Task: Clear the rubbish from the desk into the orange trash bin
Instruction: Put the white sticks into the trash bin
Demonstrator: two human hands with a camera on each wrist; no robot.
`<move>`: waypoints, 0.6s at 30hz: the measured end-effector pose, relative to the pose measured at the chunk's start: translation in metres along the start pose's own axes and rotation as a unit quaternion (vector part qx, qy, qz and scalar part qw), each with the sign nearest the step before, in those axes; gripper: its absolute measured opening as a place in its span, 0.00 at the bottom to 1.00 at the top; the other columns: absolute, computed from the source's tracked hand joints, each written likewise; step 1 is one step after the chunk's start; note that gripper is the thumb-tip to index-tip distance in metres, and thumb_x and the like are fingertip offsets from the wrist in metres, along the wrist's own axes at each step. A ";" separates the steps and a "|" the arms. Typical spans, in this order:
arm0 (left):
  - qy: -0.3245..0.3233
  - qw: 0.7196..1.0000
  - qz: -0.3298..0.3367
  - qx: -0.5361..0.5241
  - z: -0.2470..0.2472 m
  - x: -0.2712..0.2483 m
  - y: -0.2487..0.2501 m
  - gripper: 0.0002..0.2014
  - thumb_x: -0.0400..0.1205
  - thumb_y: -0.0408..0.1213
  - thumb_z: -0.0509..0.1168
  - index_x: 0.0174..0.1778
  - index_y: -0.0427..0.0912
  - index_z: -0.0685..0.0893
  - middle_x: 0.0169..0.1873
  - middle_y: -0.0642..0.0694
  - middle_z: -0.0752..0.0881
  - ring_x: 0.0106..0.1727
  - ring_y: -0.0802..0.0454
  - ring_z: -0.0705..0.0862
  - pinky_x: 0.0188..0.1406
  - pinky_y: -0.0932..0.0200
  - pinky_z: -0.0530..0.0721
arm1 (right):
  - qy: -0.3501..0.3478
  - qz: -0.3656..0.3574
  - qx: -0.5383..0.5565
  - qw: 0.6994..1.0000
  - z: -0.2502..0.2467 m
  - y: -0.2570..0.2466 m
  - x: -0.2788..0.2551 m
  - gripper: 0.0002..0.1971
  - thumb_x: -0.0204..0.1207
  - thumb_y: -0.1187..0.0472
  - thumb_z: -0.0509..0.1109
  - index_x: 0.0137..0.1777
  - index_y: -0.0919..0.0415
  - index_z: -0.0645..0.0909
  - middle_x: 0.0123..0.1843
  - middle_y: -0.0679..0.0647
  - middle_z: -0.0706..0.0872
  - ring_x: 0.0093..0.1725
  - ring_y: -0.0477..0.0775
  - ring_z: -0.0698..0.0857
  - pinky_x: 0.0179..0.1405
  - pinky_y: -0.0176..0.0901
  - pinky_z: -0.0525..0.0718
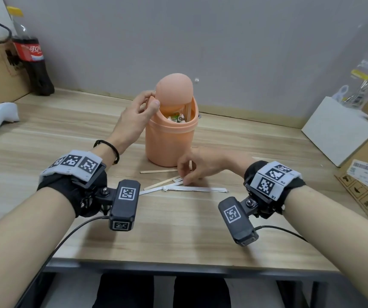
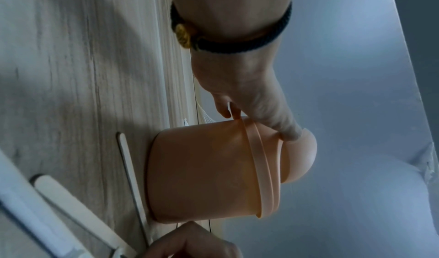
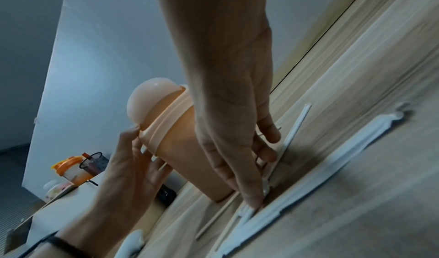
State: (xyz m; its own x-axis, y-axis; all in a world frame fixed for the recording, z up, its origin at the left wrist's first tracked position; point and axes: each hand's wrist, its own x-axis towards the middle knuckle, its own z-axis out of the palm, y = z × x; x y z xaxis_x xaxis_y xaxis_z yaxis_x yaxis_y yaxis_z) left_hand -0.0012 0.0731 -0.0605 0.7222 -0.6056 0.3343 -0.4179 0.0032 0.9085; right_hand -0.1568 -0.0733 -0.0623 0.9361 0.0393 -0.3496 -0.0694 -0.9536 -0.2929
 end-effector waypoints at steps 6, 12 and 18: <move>0.002 1.000 0.003 -0.003 0.000 0.001 0.001 0.16 0.83 0.56 0.61 0.66 0.62 0.79 0.55 0.63 0.84 0.60 0.66 0.81 0.60 0.67 0.74 | 0.018 0.003 -0.020 1.000 0.000 0.009 -0.013 0.04 0.74 0.59 0.75 0.39 0.52 0.84 0.36 0.41 0.84 0.36 0.40 0.80 0.35 0.29 0.74; 0.001 1.000 0.010 -0.012 0.002 0.002 -0.002 0.21 0.79 0.59 0.60 0.68 0.60 0.79 0.52 0.65 0.84 0.59 0.64 0.81 0.60 0.66 0.75 | -0.029 0.066 -0.010 0.997 -0.010 0.035 -0.039 0.05 0.73 0.60 0.76 0.38 0.52 0.83 0.36 0.45 0.85 0.36 0.44 0.80 0.36 0.29 0.76; -0.003 1.000 0.013 -0.012 0.001 0.003 -0.005 0.32 0.74 0.65 0.60 0.73 0.56 0.78 0.60 0.56 0.83 0.64 0.59 0.81 0.64 0.62 0.75 | -0.002 0.073 -0.001 0.997 -0.011 0.037 -0.040 0.08 0.77 0.51 0.72 0.51 0.52 0.82 0.41 0.44 0.82 0.42 0.48 0.82 0.41 0.34 0.75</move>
State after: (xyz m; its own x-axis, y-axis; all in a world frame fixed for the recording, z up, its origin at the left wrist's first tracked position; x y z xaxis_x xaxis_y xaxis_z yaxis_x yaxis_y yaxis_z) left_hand 0.0028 0.0704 -0.0645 0.7080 -0.6099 0.3561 -0.4227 0.0379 0.9055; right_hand -0.1927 -0.1133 -0.0493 0.9149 -0.0983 -0.3915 -0.2039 -0.9496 -0.2380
